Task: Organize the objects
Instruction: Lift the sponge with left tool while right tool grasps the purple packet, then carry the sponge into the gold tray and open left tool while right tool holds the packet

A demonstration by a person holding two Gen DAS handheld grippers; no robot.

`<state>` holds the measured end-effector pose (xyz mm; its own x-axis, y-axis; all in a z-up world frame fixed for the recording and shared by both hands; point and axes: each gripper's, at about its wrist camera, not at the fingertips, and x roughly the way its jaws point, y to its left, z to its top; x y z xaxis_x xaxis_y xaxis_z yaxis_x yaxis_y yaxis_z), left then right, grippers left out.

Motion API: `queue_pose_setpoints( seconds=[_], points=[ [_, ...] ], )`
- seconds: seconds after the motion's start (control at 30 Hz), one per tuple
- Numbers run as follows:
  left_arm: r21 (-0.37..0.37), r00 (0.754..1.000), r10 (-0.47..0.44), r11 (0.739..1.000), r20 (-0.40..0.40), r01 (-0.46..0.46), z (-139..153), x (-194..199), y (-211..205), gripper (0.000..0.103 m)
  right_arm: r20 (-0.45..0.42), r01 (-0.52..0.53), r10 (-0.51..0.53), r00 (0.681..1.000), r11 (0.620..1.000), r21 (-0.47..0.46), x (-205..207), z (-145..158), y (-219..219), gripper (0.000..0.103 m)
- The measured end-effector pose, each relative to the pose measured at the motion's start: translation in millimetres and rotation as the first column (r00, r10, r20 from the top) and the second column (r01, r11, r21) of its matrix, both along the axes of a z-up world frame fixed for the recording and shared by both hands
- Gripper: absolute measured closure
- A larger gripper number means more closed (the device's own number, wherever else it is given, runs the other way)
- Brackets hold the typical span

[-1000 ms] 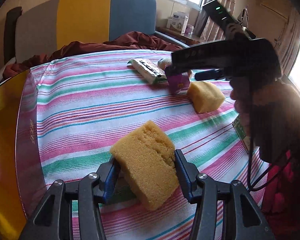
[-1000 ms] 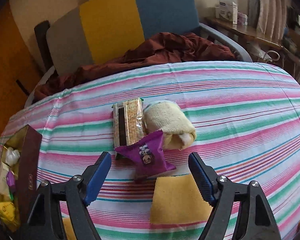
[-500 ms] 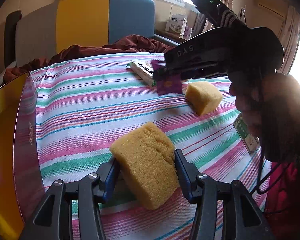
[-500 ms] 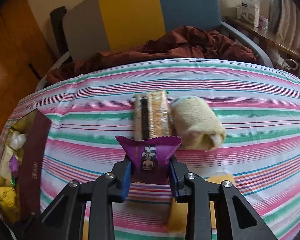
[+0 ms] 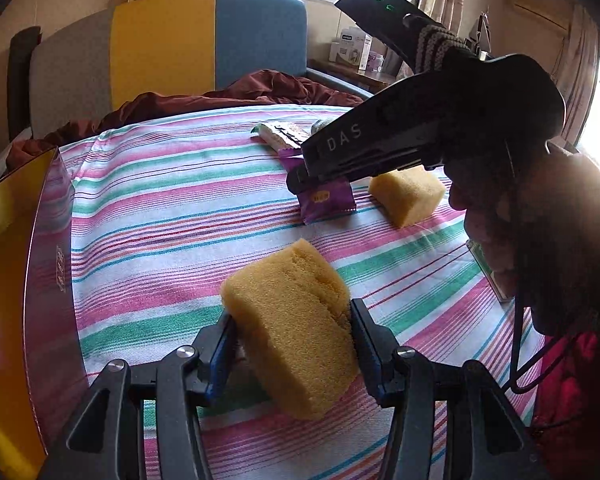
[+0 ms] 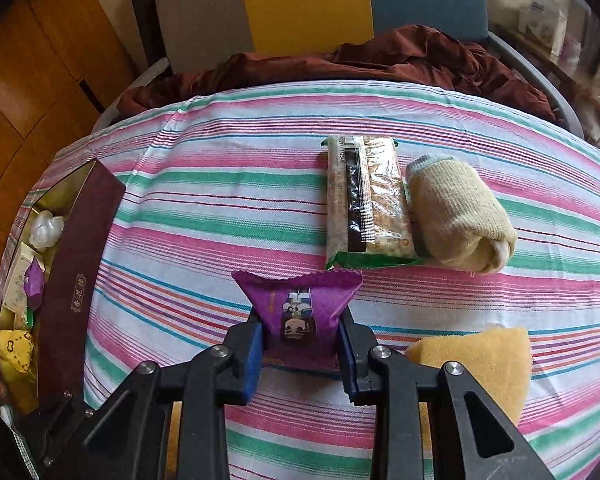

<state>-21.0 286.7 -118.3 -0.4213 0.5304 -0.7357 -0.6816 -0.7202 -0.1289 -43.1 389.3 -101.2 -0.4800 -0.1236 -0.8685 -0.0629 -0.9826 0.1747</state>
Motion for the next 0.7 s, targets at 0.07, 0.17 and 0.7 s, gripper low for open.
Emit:
queue_pose_setpoints(
  seconds=[0.07, 0.17, 0.7],
  points=[
    [-0.001, 1.000, 0.000, 1.000, -0.002, 0.000, 0.2, -0.1, 0.4, 0.049, 0.001, 0.000, 0.000, 1.000, 1.000, 0.001, 0.3, 0.0, 0.9, 0.071],
    [-0.003, 1.000, 0.000, 1.000, -0.004, 0.000, 0.2, 0.5, 1.2, 0.049, 0.003, 0.000, 0.000, 1.000, 1.000, 0.005, -0.4, -0.7, 0.3, 0.071],
    [0.002, 1.000, -0.003, 1.000, 0.004, 0.003, 1.1, 0.8, -0.4, 0.050, 0.018, 0.008, -0.009, 1.000, 0.999, 0.038, -2.8, -5.9, 0.4, 0.073]
  ],
)
